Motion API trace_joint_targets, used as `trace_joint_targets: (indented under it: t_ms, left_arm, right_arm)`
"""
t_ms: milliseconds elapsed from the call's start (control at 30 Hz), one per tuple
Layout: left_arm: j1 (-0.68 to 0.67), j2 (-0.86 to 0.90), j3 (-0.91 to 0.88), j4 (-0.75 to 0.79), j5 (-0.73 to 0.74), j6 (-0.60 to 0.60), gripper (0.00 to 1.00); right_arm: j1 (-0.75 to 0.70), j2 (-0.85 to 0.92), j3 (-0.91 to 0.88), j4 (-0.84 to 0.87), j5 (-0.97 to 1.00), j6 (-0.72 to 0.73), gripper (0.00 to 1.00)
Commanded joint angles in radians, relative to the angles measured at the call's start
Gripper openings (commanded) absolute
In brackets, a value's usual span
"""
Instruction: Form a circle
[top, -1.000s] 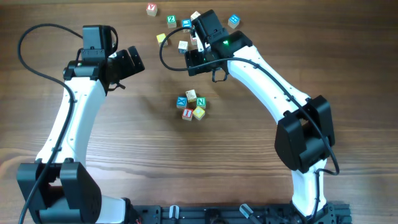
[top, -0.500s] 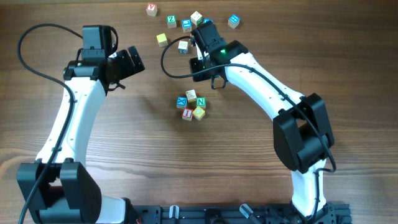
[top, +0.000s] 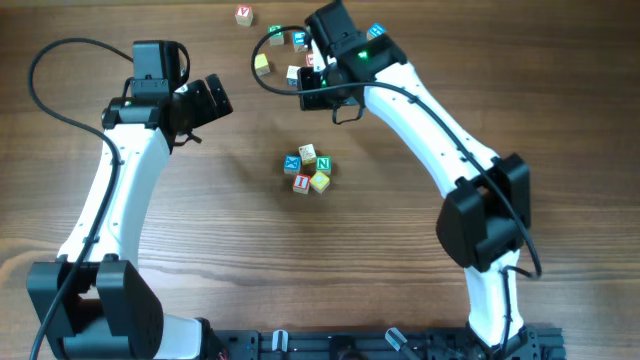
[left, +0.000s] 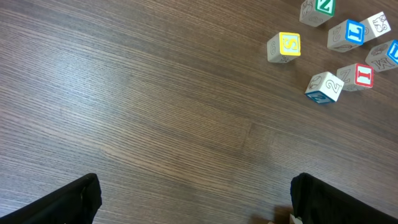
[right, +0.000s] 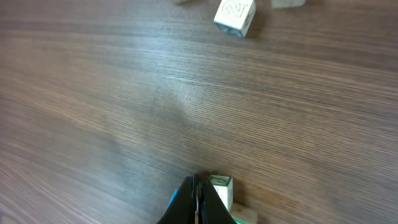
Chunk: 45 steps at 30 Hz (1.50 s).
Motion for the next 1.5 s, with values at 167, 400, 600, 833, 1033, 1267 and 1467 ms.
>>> trace_joint_targets:
  t_ms: [167,400,600,833,1033,1267,1467]
  left_arm:
    - [0.004,0.003,0.000,0.003,-0.009,-0.006,1.00]
    - [0.004,0.003,0.000,0.003,-0.009,-0.006,1.00]
    - [0.004,0.003,0.000,0.003,-0.009,-0.006,1.00]
    - [0.004,0.003,0.000,0.003,-0.009,-0.006,1.00]
    - [0.004,0.003,0.000,0.003,-0.009,-0.005,1.00]
    - [0.004,0.003,0.000,0.003,-0.009,-0.006,1.00]
    - [0.004,0.003,0.000,0.003,-0.009,-0.006,1.00]
  right_arm:
    - [0.043,0.176,0.009,0.051,-0.006,0.000,0.05]
    - [0.043,0.202,-0.008,0.014,0.017,0.024,0.04]
    - [0.043,0.202,-0.008,-0.042,0.028,0.027,0.05]
    - [0.043,0.203,-0.021,-0.062,0.029,0.052,0.05]
    - [0.043,0.214,-0.039,-0.023,0.067,0.050,0.05]
    - [0.043,0.214,-0.039,-0.052,0.081,0.050,0.05]
    - [0.042,0.214,-0.039,-0.062,0.082,0.050,0.05]
